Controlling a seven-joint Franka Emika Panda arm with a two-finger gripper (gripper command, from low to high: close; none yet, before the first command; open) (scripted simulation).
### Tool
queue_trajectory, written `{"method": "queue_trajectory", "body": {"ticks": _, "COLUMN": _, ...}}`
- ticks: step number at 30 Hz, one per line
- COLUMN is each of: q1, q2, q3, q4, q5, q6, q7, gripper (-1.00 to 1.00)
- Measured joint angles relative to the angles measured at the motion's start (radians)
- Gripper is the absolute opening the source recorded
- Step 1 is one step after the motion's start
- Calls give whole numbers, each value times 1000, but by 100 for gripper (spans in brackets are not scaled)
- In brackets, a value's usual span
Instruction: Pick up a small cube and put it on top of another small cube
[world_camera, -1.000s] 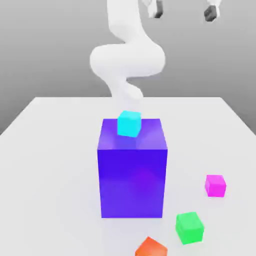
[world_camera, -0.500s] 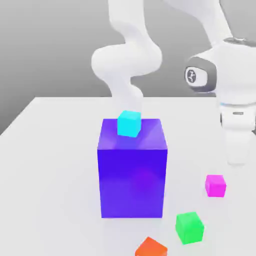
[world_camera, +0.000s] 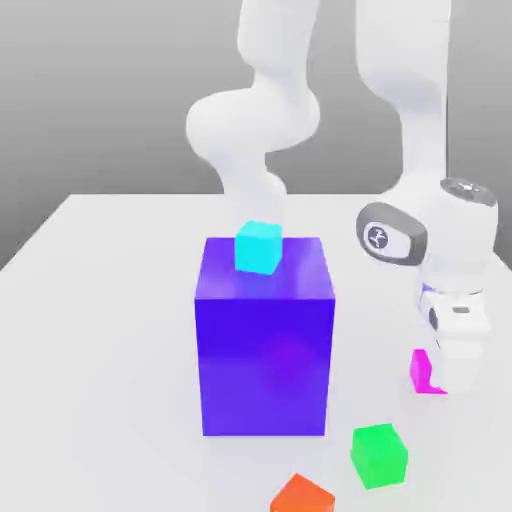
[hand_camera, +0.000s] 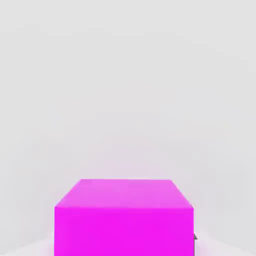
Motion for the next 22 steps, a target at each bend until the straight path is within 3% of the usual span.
{"method": "queue_trajectory", "body": {"ticks": 7, "q1": -54, "q2": -216, "q3": 58, "q4": -31, "q5": 110, "q6": -185, "q7": -84, "gripper": -100}}
{"method": "queue_trajectory", "body": {"ticks": 14, "q1": -298, "q2": -222, "q3": -77, "q4": 172, "q5": 155, "q6": -393, "q7": -140, "gripper": -100}}
{"method": "queue_trajectory", "body": {"ticks": 19, "q1": -314, "q2": -70, "q3": -77, "q4": 206, "q5": 169, "q6": -275, "q7": -153, "gripper": -100}}
{"method": "queue_trajectory", "body": {"ticks": 20, "q1": -315, "q2": -52, "q3": -77, "q4": 207, "q5": 169, "q6": -258, "q7": -153, "gripper": 100}}
{"method": "queue_trajectory", "body": {"ticks": 22, "q1": -315, "q2": -52, "q3": -77, "q4": 207, "q5": 169, "q6": -258, "q7": -153, "gripper": 100}}
